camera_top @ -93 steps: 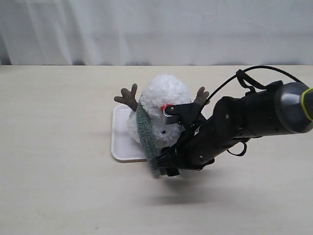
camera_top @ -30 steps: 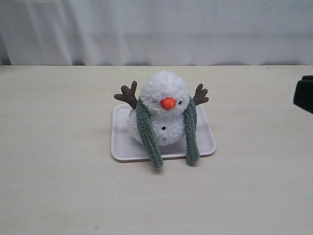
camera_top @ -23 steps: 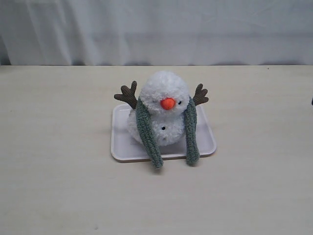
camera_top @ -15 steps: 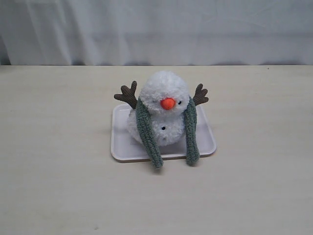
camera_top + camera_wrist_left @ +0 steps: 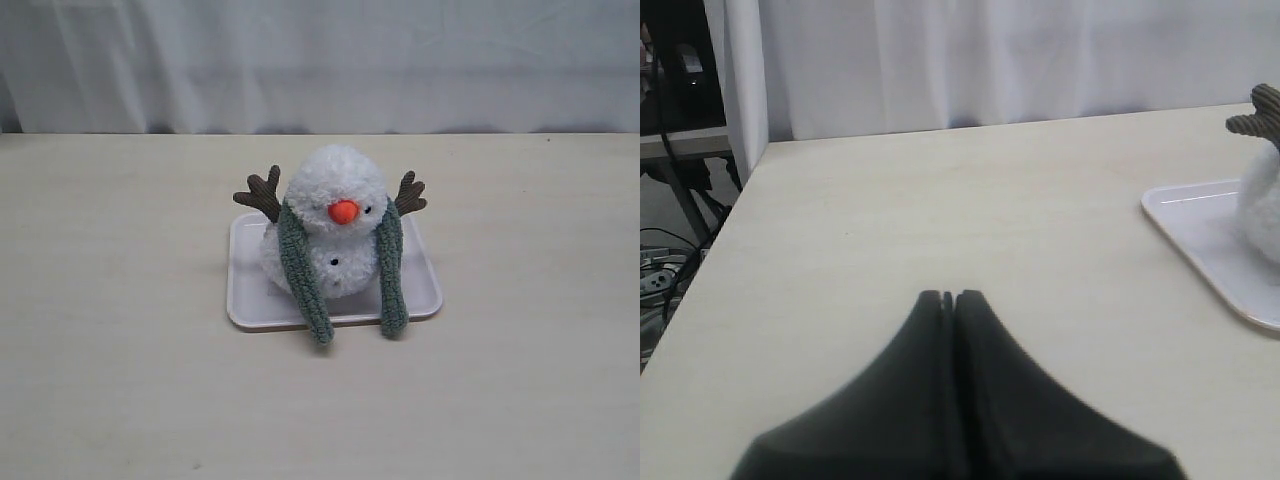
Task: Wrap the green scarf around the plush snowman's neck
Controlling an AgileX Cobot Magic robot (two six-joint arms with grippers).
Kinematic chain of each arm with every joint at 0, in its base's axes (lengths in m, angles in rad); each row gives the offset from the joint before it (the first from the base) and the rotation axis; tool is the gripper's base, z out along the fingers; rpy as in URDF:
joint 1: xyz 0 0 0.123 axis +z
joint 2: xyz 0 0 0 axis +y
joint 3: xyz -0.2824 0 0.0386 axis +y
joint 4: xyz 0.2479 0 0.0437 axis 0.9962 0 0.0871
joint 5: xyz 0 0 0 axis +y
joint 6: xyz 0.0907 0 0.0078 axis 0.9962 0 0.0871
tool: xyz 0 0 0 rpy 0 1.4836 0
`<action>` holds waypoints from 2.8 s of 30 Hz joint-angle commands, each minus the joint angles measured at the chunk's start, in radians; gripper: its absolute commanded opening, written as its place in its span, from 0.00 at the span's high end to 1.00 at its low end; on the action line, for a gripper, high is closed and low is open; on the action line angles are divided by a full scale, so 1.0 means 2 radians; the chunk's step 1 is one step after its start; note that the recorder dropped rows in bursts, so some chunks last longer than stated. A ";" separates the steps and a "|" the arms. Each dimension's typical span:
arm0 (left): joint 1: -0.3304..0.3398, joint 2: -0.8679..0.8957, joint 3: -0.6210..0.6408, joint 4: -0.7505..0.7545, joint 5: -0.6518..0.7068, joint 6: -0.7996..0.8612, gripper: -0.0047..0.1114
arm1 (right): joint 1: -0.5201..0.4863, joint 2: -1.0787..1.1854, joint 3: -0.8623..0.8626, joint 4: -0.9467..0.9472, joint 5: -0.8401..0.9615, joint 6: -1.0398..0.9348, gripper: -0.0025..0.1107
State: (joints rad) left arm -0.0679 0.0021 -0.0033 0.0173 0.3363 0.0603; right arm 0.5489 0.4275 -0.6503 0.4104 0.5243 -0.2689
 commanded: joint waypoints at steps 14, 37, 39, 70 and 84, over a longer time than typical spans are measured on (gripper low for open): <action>0.002 -0.001 0.002 -0.001 -0.007 0.001 0.96 | -0.001 -0.032 0.011 -0.004 0.000 -0.004 0.94; 0.002 -0.001 0.002 -0.001 -0.007 0.001 0.96 | -0.145 -0.214 0.148 -0.004 -0.001 -0.004 0.94; 0.002 -0.001 0.002 -0.001 -0.007 0.001 0.96 | -0.160 -0.214 0.157 -0.004 -0.001 -0.004 0.94; 0.002 -0.001 0.002 -0.001 -0.005 0.001 0.96 | -0.213 -0.214 0.194 -0.227 -0.013 0.002 0.94; 0.002 -0.001 0.002 -0.001 -0.006 0.001 0.96 | -0.286 -0.214 0.194 -0.224 -0.013 0.002 0.94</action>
State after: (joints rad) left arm -0.0679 0.0021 -0.0033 0.0173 0.3363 0.0603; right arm -0.0193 0.0042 -0.2655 -0.0315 0.5101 -0.2692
